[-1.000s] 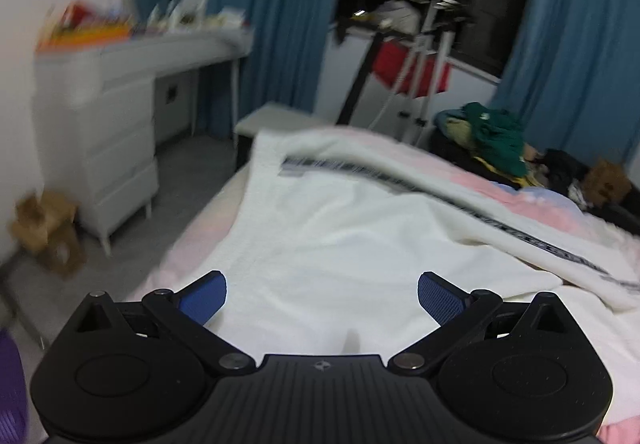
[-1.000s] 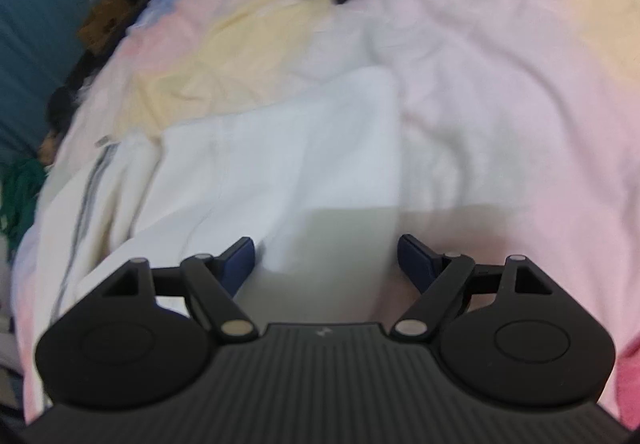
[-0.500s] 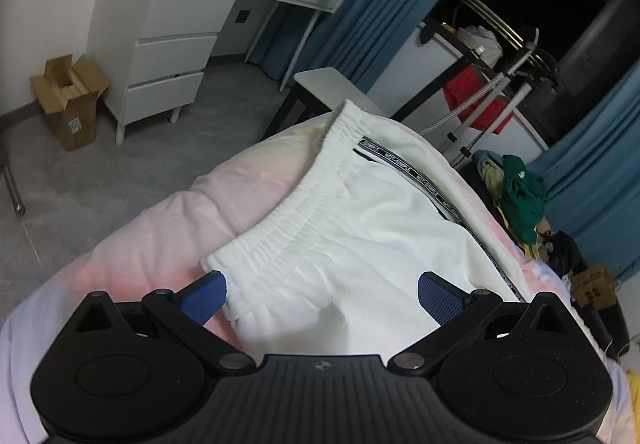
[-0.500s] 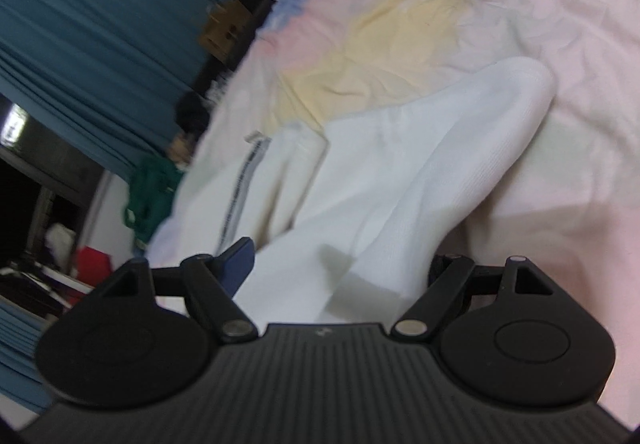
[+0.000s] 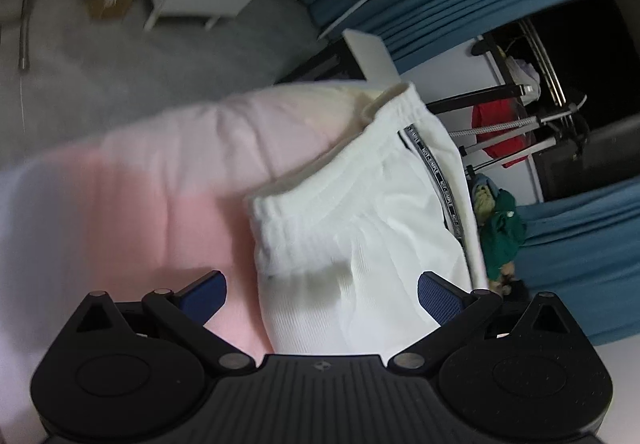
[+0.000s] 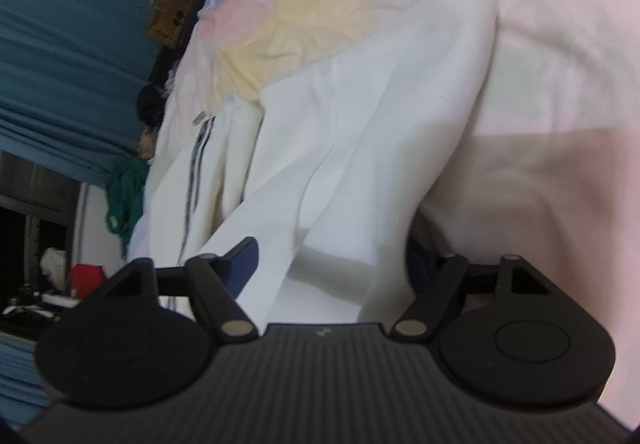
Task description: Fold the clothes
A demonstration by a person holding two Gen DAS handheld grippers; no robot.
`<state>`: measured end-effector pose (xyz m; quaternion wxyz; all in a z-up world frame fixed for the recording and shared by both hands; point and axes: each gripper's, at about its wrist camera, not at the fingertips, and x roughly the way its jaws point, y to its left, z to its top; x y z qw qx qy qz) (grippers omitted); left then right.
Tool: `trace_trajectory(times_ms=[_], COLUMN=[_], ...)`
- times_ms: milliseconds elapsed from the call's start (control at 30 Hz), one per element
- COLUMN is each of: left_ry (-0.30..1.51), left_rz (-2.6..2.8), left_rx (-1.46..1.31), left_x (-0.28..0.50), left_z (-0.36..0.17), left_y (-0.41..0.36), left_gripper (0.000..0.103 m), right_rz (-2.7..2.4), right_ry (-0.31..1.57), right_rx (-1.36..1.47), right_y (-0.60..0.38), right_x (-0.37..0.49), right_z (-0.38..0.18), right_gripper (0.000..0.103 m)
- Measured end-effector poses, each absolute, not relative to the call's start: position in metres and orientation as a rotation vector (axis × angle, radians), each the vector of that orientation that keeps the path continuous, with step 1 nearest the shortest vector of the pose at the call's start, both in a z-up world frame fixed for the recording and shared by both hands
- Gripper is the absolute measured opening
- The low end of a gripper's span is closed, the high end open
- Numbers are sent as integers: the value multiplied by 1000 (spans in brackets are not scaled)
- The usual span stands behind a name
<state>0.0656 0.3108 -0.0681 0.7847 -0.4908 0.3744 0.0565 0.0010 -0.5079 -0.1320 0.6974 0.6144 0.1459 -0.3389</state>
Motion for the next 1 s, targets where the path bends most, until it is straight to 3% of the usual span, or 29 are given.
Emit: trace_trajectory(times_ms=[167,267,367,667,833,900,967,1000], left_ry=[832,826,844,859,923,921,912,907], left_rz=[104,86,29,-112,-88,-73,-60,-56], left_rx=[-1149,-1175,-1198,-1172,-1222,-1253,-1278,-1285], left_x=[68,71,78,103,121,129,133,134], left_z=[-85,-91,-92,-93,-112,-119,-123,-124], left_y=[313,312,300,268,262,264,264,264], left_gripper=[101,99,91,88,73,65,58,52], right_rz=[-685,-708,-780,-843,-863,-880,-891,-898], right_ry=[246,252,255,129,71,67,82,94], right_rx=[1320,1298,1323,1380,1385,1395,1403,1401], right_y=[-502,-500,-505,-518,-526,-529,-531,-532], right_x=[4,4,-2,-22,-22,-22,-22,-22], right_z=[-116,-112,-119,-131,-139,-144,-149,-150], right_gripper=[50,48,46,46,41,35,19,18])
